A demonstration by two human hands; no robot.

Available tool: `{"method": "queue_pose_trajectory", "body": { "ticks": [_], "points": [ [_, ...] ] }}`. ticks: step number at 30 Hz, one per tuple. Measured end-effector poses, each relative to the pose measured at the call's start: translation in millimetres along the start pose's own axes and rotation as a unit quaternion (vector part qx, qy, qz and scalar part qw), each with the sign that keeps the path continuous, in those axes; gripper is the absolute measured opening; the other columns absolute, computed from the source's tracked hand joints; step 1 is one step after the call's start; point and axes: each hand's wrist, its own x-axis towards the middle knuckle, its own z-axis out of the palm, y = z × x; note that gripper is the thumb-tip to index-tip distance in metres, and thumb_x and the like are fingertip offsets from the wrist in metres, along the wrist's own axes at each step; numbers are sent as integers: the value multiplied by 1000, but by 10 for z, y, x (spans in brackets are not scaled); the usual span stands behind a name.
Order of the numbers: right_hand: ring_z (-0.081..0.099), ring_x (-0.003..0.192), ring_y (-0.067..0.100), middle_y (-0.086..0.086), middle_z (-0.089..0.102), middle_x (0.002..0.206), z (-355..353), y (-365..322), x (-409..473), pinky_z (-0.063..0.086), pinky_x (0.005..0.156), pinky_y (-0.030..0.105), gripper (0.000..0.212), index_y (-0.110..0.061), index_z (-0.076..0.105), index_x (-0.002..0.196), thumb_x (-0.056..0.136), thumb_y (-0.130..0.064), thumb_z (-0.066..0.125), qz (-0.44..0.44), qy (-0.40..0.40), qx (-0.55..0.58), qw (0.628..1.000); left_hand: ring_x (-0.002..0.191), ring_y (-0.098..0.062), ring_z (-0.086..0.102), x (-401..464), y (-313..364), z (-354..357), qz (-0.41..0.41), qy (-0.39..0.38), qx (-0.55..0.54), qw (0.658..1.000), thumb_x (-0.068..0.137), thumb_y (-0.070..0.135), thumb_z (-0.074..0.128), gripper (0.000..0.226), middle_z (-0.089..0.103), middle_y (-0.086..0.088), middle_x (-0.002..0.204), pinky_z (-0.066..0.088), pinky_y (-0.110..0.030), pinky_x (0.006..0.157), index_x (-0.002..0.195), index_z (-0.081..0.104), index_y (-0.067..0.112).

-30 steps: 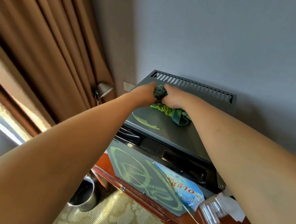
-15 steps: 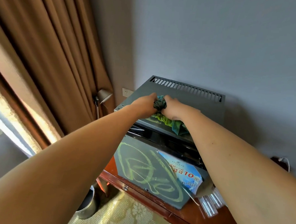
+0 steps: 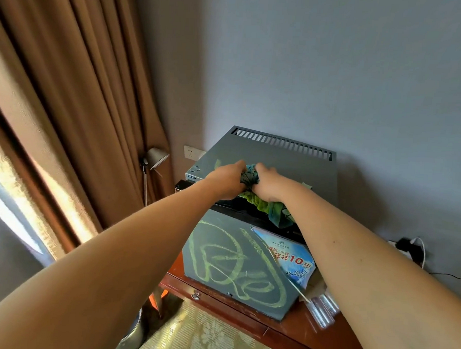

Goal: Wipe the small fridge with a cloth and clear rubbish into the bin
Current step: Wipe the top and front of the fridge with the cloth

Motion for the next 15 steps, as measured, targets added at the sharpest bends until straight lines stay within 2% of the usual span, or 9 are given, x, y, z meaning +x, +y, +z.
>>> {"method": "queue_pose_trajectory", "body": {
  "ticks": [3,5,10,15],
  "points": [
    [54,104,34,17,22,159,-54,-56,88,45,71,37,74,-28,5,160,101,-23,50,5,-10,-17,1000,102,-34,56,99,-54,0,-3,11,17,1000,95,25,60,40,64,-16,110,46,-42,85,131,46,15],
    [53,104,35,17,20,159,-78,-100,194,45,66,36,74,-29,5,160,101,-23,50,5,-12,-18,1000,110,-36,53,202,-121,-19,-13,19,31,999,94,28,60,42,63,-15,112,41,-42,87,132,47,18],
    [56,111,41,19,30,153,-136,-209,558,42,58,35,74,-31,8,159,99,-20,50,1,-13,-21,1000,102,-33,59,503,-306,-115,-37,12,32,999,92,31,61,40,60,-6,96,40,-39,82,129,50,22],
    [55,112,43,21,37,145,-213,-286,958,44,62,36,70,-28,13,157,98,-21,51,-10,-17,-15,1000,96,-34,61,809,-451,-175,-61,13,16,998,92,30,61,37,61,-6,93,47,-42,88,125,50,19]
  ]
}}
